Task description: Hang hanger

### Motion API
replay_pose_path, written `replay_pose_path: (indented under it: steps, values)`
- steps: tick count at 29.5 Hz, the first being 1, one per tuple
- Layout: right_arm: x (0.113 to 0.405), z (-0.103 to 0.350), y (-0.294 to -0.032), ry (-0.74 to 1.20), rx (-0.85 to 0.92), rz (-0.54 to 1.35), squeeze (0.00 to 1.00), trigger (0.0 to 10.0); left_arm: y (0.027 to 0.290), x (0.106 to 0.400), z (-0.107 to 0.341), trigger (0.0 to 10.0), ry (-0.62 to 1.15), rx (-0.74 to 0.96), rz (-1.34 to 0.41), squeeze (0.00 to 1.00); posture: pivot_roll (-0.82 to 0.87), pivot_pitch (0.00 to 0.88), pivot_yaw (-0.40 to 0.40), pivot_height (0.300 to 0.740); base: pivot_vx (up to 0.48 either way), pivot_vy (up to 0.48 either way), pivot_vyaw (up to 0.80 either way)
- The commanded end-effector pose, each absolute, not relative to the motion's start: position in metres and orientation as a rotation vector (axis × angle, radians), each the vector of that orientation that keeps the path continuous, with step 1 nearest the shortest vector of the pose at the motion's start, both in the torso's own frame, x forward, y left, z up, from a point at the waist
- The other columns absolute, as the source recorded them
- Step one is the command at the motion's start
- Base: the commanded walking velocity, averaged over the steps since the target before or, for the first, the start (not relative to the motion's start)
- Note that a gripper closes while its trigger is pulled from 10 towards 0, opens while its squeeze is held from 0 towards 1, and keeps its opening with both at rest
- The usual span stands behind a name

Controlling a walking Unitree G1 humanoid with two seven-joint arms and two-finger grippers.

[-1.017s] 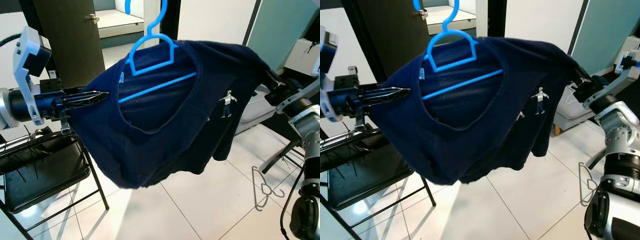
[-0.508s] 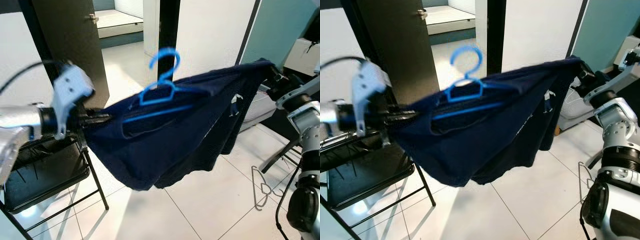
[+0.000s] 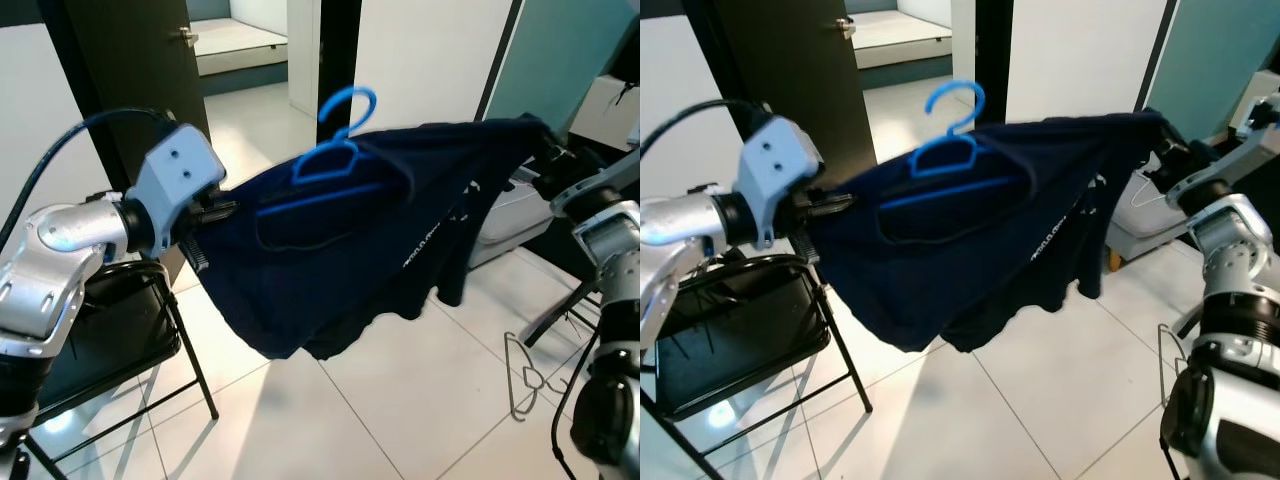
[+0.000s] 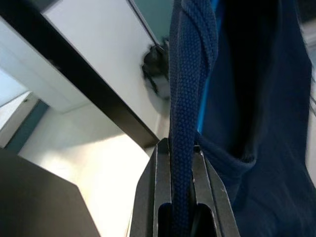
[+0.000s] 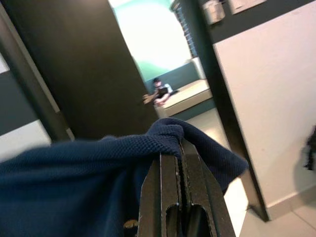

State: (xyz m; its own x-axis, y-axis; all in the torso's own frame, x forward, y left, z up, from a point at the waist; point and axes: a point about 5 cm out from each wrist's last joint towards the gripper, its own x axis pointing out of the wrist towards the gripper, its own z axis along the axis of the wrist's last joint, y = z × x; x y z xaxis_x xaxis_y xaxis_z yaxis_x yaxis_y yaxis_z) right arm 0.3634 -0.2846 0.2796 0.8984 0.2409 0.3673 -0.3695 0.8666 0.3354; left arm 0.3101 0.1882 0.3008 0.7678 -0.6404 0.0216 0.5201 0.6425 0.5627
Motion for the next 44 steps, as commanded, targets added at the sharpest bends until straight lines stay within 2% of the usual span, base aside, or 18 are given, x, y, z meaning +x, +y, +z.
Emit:
replay_pose_path:
  steps: [1,6,7,9,10,17,21,22,23,25,29,30,34,35,36,38,41,44]
  values:
    - [0.363,0.275,-0.281,-0.300,0.394,0.333,0.00,0.0,0.198,0.312,0.311,0.0,-0.269,0.513,-0.603,0.00,0.00,0.000,-0.004,0.740,0.000,0.000,0.00]
    - [0.367,0.262,-0.272,-0.216,0.343,0.339,0.00,0.0,0.211,0.313,0.322,0.0,-0.305,0.442,-0.535,0.00,0.00,0.000,-0.007,0.740,0.000,0.000,0.00]
    - [0.368,0.255,-0.269,-0.177,0.301,0.329,0.00,10.0,0.216,0.312,0.327,0.0,-0.316,0.413,-0.520,0.00,0.00,0.000,-0.009,0.740,0.000,0.000,0.00]
    - [0.368,0.250,-0.266,-0.147,0.258,0.336,0.00,10.0,0.219,0.311,0.330,0.0,-0.326,0.386,-0.514,0.00,0.00,0.000,-0.011,0.740,0.000,0.000,0.00]
    - [0.367,0.246,-0.262,-0.127,0.226,0.370,1.00,10.0,0.220,0.311,0.330,0.0,-0.325,0.359,-0.522,0.00,0.00,0.000,-0.011,0.740,0.000,0.000,0.00]
    - [0.363,0.243,-0.254,-0.106,0.155,0.451,1.00,10.0,0.218,0.309,0.327,0.0,-0.310,0.326,-0.562,0.00,0.01,0.000,-0.010,0.740,0.000,0.000,0.00]
    - [0.338,0.242,-0.248,-0.037,-0.071,0.712,1.00,10.0,0.217,0.309,0.320,0.0,-0.269,0.343,-0.607,0.00,0.01,0.000,-0.011,0.740,0.000,0.000,0.00]
    - [0.338,0.242,-0.248,-0.037,-0.071,0.712,1.00,10.0,0.217,0.309,0.320,0.0,-0.269,0.343,-0.607,0.00,0.01,0.000,-0.011,0.740,0.000,0.000,0.00]
    - [0.325,0.254,-0.247,-0.062,-0.084,0.820,1.00,10.0,0.218,0.308,0.318,0.0,-0.256,0.354,-0.621,0.00,0.00,0.000,-0.015,0.740,0.000,0.000,0.00]
    - [0.325,0.254,-0.247,-0.062,-0.084,0.820,1.00,10.0,0.218,0.308,0.318,0.0,-0.256,0.354,-0.621,0.00,0.00,0.000,-0.015,0.740,0.000,0.000,0.00]
    - [0.291,0.307,-0.240,-0.279,-0.010,1.084,1.00,10.0,0.201,0.303,0.305,0.0,-0.196,0.406,-0.773,0.00,-0.01,0.000,-0.008,0.740,0.000,0.000,0.00]
    - [0.287,0.320,-0.236,-0.342,0.009,1.115,0.76,10.0,0.191,0.298,0.298,0.0,-0.174,0.424,-0.858,0.00,-0.01,0.000,-0.009,0.740,0.000,0.000,0.00]
    - [0.286,0.326,-0.234,-0.376,0.018,1.128,0.76,10.0,0.184,0.295,0.294,0.0,-0.159,0.432,-0.912,0.00,-0.01,0.000,-0.009,0.740,0.000,0.000,0.00]
    - [0.288,0.332,-0.231,-0.412,0.031,1.128,0.51,10.0,0.176,0.289,0.287,0.2,-0.127,0.442,-0.989,0.00,-0.01,0.000,-0.010,0.740,0.000,0.000,0.00]
    - [0.290,0.337,-0.229,-0.435,0.049,1.135,0.00,10.0,0.168,0.284,0.280,2.9,-0.095,0.467,-1.069,0.00,-0.01,0.000,-0.009,0.740,0.000,0.000,0.00]
    - [0.289,0.341,-0.223,-0.441,0.066,1.179,0.00,10.0,0.161,0.278,0.272,3.4,-0.059,0.473,-1.145,0.00,-0.01,0.000,-0.009,0.740,0.000,0.000,0.00]
    - [0.278,0.334,-0.194,-0.368,0.025,1.389,0.00,10.0,0.143,0.269,0.265,4.7,-0.030,0.455,-1.286,0.00,-0.01,0.000,-0.006,0.740,0.000,0.000,0.00]
    - [0.275,0.329,-0.185,-0.321,0.005,1.446,0.00,10.0,0.137,0.267,0.267,5.0,-0.042,0.444,-1.328,0.00,-0.01,0.000,-0.006,0.740,0.000,0.000,0.00]
